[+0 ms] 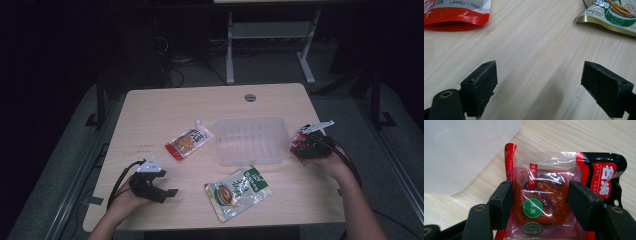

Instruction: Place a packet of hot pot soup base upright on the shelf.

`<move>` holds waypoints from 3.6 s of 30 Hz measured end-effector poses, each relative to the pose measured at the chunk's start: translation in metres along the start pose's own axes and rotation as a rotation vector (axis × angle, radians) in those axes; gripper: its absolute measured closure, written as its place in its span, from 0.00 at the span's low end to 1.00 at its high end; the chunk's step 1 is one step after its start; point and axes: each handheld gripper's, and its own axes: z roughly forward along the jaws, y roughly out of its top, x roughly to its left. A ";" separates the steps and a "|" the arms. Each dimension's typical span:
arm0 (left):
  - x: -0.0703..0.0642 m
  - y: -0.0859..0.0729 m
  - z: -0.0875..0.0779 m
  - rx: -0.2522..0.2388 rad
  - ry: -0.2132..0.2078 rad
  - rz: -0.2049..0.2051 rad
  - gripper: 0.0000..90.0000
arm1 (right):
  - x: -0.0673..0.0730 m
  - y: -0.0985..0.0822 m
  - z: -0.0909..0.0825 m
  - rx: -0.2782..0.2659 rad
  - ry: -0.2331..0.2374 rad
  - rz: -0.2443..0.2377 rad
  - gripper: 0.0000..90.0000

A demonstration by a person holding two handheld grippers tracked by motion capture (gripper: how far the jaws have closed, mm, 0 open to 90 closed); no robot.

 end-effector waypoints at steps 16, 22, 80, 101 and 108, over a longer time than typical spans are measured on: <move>0.000 0.000 -0.001 0.005 -0.004 -0.005 0.15 | 0.019 -0.018 -0.021 0.037 0.028 -0.038 0.43; 0.000 0.000 -0.002 0.011 -0.005 0.004 0.15 | 0.031 -0.030 -0.032 0.041 0.030 -0.058 0.44; -0.003 0.001 0.003 0.033 -0.029 0.013 0.15 | 0.053 -0.044 -0.053 0.026 0.166 -0.061 1.00; -0.037 0.026 0.004 -0.019 -0.106 0.104 0.16 | 0.079 -0.035 -0.050 0.012 0.266 -0.142 1.00; -0.059 0.053 0.017 -0.047 -0.177 0.137 0.32 | 0.072 -0.037 -0.059 -0.025 0.245 -0.100 0.89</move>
